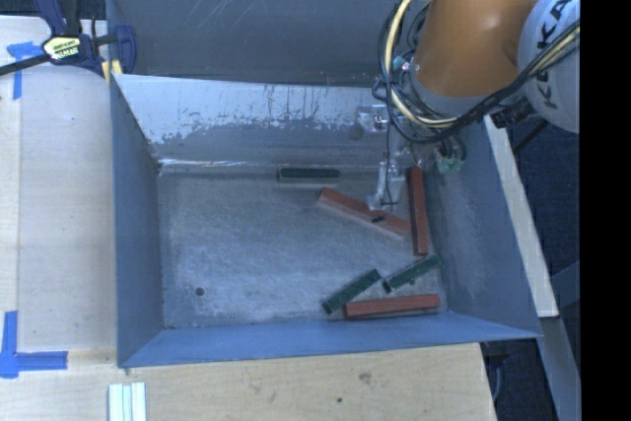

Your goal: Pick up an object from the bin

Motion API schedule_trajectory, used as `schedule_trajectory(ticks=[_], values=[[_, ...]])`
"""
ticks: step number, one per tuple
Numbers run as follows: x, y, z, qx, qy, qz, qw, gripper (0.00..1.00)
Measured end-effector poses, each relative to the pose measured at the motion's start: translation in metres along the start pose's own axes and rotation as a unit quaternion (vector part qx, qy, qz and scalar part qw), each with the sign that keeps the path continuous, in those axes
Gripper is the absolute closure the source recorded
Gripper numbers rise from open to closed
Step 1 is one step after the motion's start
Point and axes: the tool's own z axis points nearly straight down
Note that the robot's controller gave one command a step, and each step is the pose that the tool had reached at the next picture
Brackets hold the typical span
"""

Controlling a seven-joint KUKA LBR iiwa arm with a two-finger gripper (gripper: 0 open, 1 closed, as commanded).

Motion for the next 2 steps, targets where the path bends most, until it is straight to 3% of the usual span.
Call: schedule_trajectory(ticks=[1,2], values=[[-0.006,-0.0053,0.1414,-0.001,-0.0045,-0.131,0.9914,1.0],[-0.0059,-0.0054,0.1408,-0.001,-0.0043,-0.13,0.9915,1.0]])
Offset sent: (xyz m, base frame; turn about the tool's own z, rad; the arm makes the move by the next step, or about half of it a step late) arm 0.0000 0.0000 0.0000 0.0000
